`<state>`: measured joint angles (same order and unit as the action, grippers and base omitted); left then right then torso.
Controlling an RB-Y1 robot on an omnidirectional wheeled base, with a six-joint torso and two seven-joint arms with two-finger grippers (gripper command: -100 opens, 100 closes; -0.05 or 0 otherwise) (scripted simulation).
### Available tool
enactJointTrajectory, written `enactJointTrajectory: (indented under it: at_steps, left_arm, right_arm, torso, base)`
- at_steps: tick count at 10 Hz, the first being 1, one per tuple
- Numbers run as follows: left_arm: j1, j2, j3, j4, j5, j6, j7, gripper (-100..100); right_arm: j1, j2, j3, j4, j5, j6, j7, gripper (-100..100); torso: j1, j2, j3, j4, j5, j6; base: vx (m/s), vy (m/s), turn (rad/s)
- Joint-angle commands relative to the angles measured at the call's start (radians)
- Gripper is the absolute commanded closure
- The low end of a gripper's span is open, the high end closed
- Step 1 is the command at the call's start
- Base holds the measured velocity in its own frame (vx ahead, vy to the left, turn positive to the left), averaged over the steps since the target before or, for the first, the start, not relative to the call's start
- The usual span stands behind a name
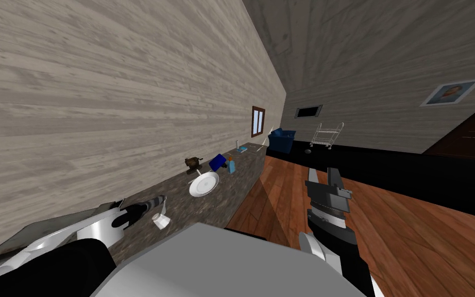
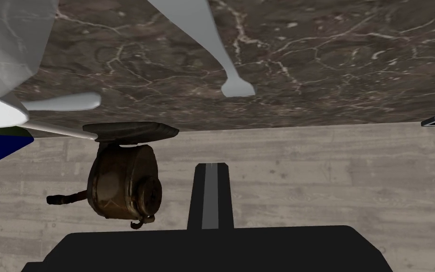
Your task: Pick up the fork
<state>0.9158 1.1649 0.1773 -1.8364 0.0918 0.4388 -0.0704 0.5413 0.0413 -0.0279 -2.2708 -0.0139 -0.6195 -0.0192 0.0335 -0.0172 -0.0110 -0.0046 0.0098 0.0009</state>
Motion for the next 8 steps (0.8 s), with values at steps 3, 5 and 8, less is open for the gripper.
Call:
enactJointTrajectory:
  at_steps: [3, 5, 8]
  left_arm:
    - [0.020, 0.006, -0.031, 0.017, 0.036, 0.004, 0.011, -100]
    - [0.012, 0.006, -0.027, 0.011, 0.029, 0.007, 0.008, 0]
    - [-0.008, 0.007, -0.007, 0.022, 0.012, 0.010, 0.004, -100]
  right_arm:
    - [0.000, 0.000, 0.000, 0.000, 0.000, 0.000, 0.000, 0]
    - [0.000, 0.000, 0.000, 0.000, 0.000, 0.000, 0.000, 0]
    - [0.000, 0.000, 0.000, 0.000, 0.000, 0.000, 0.000, 0]
  torso:
    - [0.002, 0.001, 0.000, 0.000, 0.001, 0.001]
    - [0.004, 0.001, 0.000, 0.000, 0.001, 0.000]
    - [-0.006, 0.002, 0.001, 0.001, -0.002, 0.000]
  base:
    - [-0.011, 0.039, -0.147]
    - [-0.005, 0.027, -0.023]
    - [-0.028, -0.069, 0.033]
